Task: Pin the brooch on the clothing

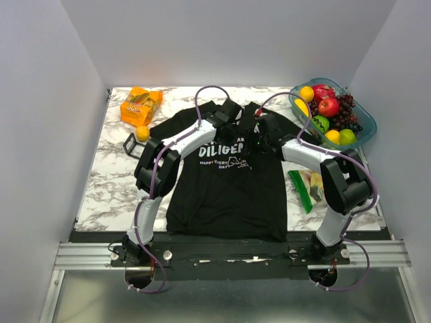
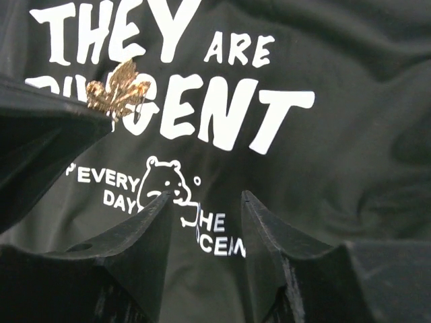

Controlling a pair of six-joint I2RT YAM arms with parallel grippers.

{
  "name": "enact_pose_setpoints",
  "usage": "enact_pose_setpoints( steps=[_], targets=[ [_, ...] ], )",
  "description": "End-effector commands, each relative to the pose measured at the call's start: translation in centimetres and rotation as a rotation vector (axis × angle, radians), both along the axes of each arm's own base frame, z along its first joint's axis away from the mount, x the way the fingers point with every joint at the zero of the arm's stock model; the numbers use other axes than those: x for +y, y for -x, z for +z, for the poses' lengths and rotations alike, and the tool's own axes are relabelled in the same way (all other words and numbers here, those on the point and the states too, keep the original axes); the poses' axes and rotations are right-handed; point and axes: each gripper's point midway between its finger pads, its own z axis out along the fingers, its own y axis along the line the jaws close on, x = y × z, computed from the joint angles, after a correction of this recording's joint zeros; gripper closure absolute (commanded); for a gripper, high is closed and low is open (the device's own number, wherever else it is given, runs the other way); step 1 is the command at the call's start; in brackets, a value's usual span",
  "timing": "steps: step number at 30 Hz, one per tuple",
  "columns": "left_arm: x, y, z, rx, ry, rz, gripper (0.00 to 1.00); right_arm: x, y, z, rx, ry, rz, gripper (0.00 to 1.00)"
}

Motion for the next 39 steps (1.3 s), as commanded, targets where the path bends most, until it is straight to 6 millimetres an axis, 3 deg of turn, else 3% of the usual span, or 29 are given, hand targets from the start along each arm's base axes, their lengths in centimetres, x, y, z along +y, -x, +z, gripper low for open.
enact_pose_setpoints(
  steps=[1,13,21,29,34,39],
  targets=[
    [0.7,-0.1,-0.1,0.005,-0.007,0.041,1.0,1.8,-0.9,0.5,-0.013,-0.05,0.027,0.49],
    [1.1,0.7,-1.2,0.026,-0.027,0.07,1.0,2.0,-1.2,-2.2,0.051,-0.024,0.001,0.62],
    [0.5,1.1,-1.6,0.041,0.0,0.071,1.0,1.8,-1.4,-2.6,0.056,-0.017,-0.024,0.75],
    [0.0,2.1,-2.4,0.057,-0.003,0.073,1.0,1.5,-1.2,-3.2,0.077,-0.01,-0.052,0.82],
    [-0.1,2.4,-2.2,0.043,-0.04,0.067,1.0,1.6,-1.3,-3.0,0.062,-0.018,-0.044,0.99],
    [-0.1,2.8,-2.3,0.042,-0.074,0.06,1.0,1.7,-1.1,-2.4,0.041,-0.046,-0.047,0.99]
  ],
)
